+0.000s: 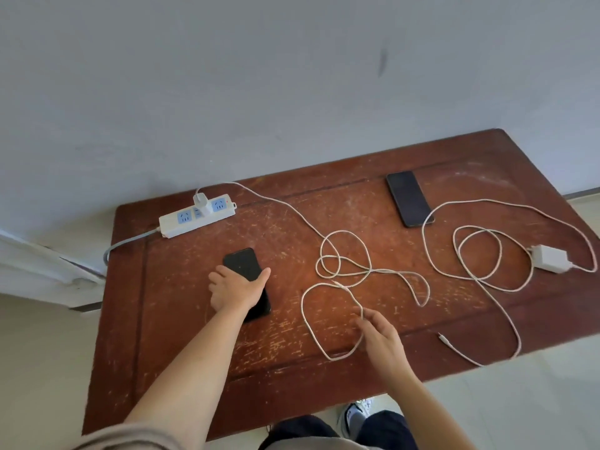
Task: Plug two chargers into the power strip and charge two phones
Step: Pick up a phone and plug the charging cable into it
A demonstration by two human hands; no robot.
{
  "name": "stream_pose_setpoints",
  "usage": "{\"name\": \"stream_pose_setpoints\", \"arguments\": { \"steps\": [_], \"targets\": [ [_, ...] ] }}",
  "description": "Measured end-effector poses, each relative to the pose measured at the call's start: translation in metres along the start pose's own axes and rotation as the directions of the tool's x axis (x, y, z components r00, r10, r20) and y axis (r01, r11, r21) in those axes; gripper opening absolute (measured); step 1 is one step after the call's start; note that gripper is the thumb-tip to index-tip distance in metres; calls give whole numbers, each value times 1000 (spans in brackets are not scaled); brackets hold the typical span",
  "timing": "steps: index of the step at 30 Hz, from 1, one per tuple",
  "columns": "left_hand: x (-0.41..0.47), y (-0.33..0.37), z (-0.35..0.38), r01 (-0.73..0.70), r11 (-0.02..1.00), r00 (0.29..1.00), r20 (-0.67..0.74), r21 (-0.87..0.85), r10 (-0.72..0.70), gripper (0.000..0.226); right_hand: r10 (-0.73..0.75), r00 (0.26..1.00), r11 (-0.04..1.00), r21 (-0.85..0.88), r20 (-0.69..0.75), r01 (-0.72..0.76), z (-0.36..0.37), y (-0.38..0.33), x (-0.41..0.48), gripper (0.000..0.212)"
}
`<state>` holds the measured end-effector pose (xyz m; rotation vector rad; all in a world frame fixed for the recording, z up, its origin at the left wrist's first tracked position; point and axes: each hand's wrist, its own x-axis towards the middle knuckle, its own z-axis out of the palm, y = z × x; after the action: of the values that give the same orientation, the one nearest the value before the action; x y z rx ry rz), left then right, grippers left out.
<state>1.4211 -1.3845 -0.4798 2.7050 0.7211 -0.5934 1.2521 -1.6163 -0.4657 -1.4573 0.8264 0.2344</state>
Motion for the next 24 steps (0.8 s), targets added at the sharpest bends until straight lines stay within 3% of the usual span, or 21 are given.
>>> {"name": "stream_pose_setpoints", "arguments": {
  "steps": [6, 9, 11, 13, 15, 17, 21, 24],
  "targets": [
    [1, 11, 4, 66, 997, 997, -35, -48, -67, 103, 51, 999, 999, 16, -19, -51, -23, 0, 15, 18],
    [-3, 11, -3, 124, 967, 992, 33, -224, -119, 102, 80, 997, 994, 82, -7, -79, -22, -13, 20, 19],
    [-12, 11, -11, 163, 836, 986, 109, -524, -124, 90, 64, 997, 991, 116, 41, -68, -15, -29, 20, 22],
    [-25, 9, -24, 186, 623, 982, 162, -760, -96, 78, 7, 994, 992, 128, 111, -21, -1, -49, 17, 24],
    [-39, 8, -40, 206, 434, 978, 204, -877, -53, 76, -103, 977, 993, 82, 189, 88, 18, -70, 11, 21],
    [-54, 7, -58, 219, 297, 975, 223, -929, -22, 75, -235, 927, 972, 44, 292, 232, 40, -90, 3, 34],
    [-78, 8, -84, 181, 211, 981, 191, -960, 25, 69, -429, 786, 881, 15, 444, 473, 78, -117, -16, 27],
    [-90, 11, -96, 125, 220, 988, 141, -967, 60, 64, -500, 753, 836, 11, 427, 549, 92, -122, -22, 20]
  ]
}}
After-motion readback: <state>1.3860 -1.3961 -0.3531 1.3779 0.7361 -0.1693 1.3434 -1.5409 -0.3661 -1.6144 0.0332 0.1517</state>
